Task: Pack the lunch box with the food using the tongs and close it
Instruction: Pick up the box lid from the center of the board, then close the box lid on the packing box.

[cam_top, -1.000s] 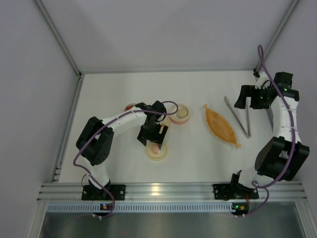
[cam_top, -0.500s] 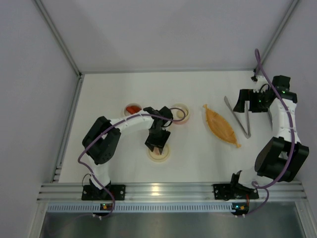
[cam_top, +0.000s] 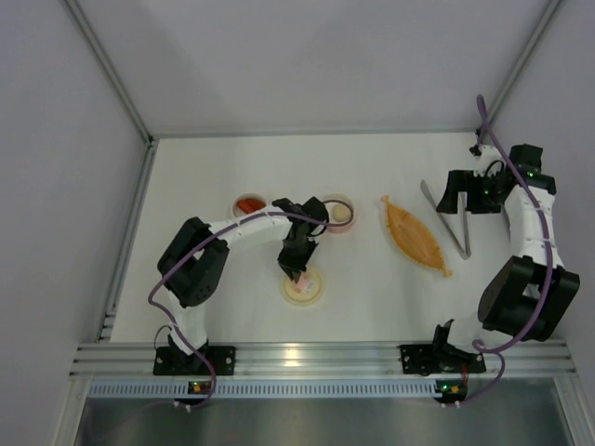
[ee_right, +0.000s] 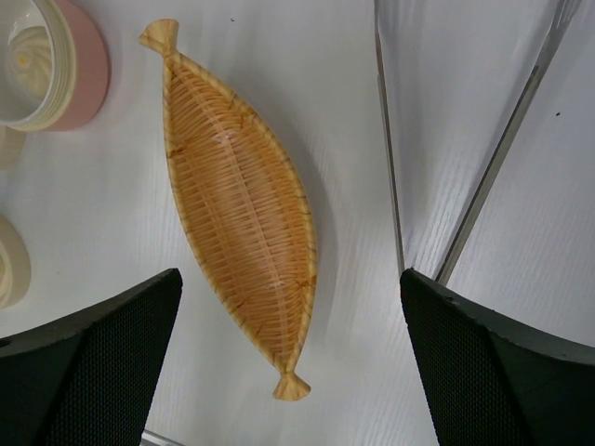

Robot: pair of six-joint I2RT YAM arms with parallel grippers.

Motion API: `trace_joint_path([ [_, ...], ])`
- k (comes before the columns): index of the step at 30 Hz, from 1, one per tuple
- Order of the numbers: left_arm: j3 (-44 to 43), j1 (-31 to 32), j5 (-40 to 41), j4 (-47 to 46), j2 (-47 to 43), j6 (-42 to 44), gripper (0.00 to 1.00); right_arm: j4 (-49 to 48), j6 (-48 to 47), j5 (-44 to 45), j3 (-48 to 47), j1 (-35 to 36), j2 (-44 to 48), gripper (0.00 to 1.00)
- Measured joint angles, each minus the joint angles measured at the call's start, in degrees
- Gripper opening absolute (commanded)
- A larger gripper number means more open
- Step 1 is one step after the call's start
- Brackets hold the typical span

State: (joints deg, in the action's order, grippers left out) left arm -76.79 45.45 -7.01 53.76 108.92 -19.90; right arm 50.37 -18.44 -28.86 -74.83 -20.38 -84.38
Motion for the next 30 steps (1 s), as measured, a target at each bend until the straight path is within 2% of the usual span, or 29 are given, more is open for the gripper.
trace_joint_path([
  [9,-6.9,0.0,9.7,1.0,-1.2,12.9,0.0,0.5,-0.9,-5.5,0.3,0.0,0.0,0.99],
  [15,-7.0,0.0,9.4,1.4,-8.0,21.1,0.0,0.8,-0.3,-13.5,3.7,2.1,0.2,0.99],
  [22,-9.8,0.0,9.9,0.9,-10.2,26.1,0.0,1.3,3.3,-22.2,6.0,12.4,-0.1,0.99],
  [25,-9.8,-0.3,10.1,0.9,-10.3,28.8,0.0,1.3,4.2,-23.7,6.0,14.0,-0.5,0.99],
  [30,-14.7,-5.5,6.8,5.5,-10.2,35.0,0.0,1.2,4.6,-23.7,6.7,13.9,-0.5,0.99],
])
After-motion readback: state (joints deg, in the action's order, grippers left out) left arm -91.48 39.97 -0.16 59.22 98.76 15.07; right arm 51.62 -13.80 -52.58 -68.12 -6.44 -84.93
